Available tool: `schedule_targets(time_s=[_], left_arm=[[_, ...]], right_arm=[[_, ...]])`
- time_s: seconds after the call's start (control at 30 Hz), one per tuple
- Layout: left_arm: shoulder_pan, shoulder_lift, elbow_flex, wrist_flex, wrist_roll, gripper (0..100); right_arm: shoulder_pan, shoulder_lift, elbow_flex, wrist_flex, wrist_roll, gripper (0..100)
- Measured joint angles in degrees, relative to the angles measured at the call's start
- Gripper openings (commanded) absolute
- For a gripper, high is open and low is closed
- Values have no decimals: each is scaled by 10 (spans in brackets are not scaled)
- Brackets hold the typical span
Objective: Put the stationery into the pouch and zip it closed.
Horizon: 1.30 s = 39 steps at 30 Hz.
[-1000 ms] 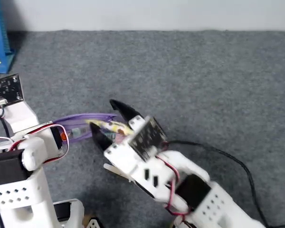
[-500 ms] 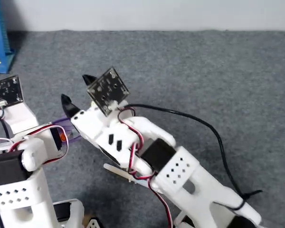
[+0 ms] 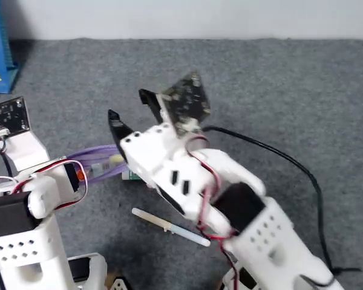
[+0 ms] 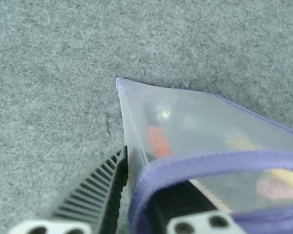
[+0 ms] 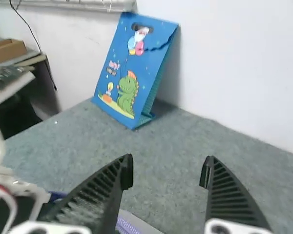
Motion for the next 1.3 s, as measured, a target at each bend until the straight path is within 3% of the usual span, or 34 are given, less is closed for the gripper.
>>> schedule_targets(time_s=[0.47, 0.9, 1.13, 1.3], left_arm=[[0, 0, 0, 0, 0, 12], [0, 1, 0, 0, 0, 12], [0, 1, 0, 0, 0, 12], [0, 1, 0, 0, 0, 12]], right_arm=[[22, -25, -38, 60, -2, 230], [249, -48, -48, 332, -2, 229], [267, -39, 118, 284, 19, 229], [272, 51, 163, 220, 24, 229]])
